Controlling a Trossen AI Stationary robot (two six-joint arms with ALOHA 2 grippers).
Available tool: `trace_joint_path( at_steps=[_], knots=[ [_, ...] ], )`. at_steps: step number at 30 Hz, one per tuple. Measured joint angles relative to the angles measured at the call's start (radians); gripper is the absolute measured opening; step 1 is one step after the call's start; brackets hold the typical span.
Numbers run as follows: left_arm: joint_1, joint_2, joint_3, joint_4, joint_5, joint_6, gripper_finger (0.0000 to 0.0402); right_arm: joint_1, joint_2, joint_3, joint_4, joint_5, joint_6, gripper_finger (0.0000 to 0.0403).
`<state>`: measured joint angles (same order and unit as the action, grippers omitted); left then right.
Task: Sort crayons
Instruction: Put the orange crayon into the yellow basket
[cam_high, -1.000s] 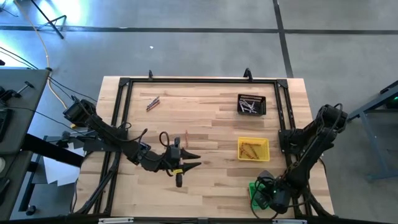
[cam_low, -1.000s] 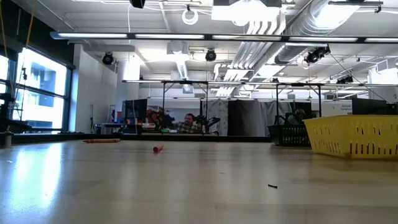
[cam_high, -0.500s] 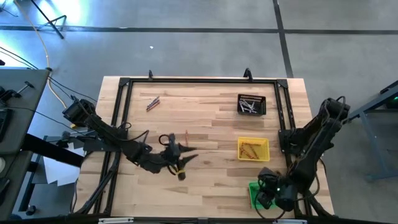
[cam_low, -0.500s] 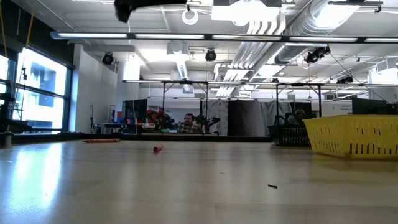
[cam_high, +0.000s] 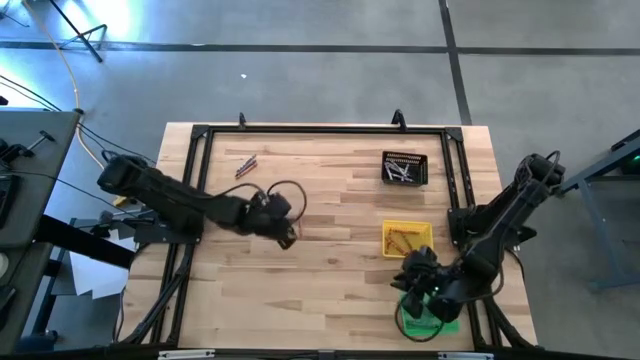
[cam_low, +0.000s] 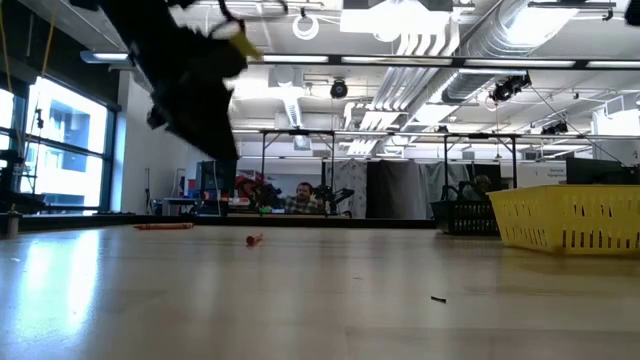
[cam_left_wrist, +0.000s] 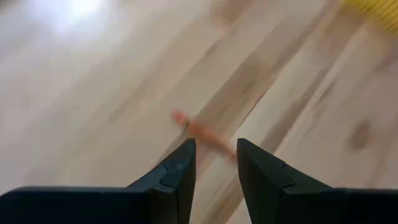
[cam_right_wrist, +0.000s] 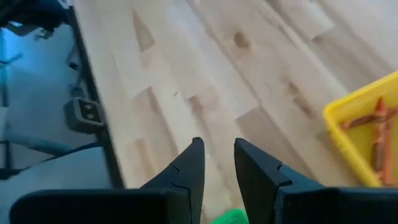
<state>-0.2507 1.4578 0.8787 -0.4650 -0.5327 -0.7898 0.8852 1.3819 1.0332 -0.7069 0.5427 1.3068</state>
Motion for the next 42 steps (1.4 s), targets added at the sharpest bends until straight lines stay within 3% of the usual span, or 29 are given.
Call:
trace_joint_path(
  at_steps=[7,11,14,19,21,27,36,42],
  knots=[
    [0.114,0.068,0.0,0.023,0.2,0.175,0.0106,-0.044,0.0,0.0,-0.045,-0.02,-0.073,0.0083],
    [0.14,0.103,0.0,0.091,0.256,0.323,0.0106,-0.061,0.0,0.0,-0.082,-0.045,-0.077,0.0083],
    [0.154,0.111,-0.001,0.114,0.256,0.354,0.0106,-0.068,0.0,0.0,-0.101,-0.045,-0.077,0.0083],
    [0.16,0.131,0.001,0.151,0.16,0.428,0.0106,-0.074,0.0,0.0,-0.154,-0.039,-0.077,0.0083],
    [0.167,0.134,-0.001,0.151,0.154,0.359,0.0106,-0.074,0.0,0.0,-0.16,-0.038,-0.077,0.0083],
    [0.188,0.134,0.0,0.156,0.154,-0.039,0.0106,-0.074,0.0,0.0,-0.173,-0.038,-0.077,0.0083],
    [0.187,0.14,0.0,0.158,0.217,-0.238,0.0106,-0.09,0.0,0.0,-0.175,-0.037,-0.141,0.0083],
    [0.176,0.226,0.0,0.253,0.301,-0.332,0.0106,-0.09,0.0,0.0,-0.177,-0.038,-0.227,0.0083]
  ],
)
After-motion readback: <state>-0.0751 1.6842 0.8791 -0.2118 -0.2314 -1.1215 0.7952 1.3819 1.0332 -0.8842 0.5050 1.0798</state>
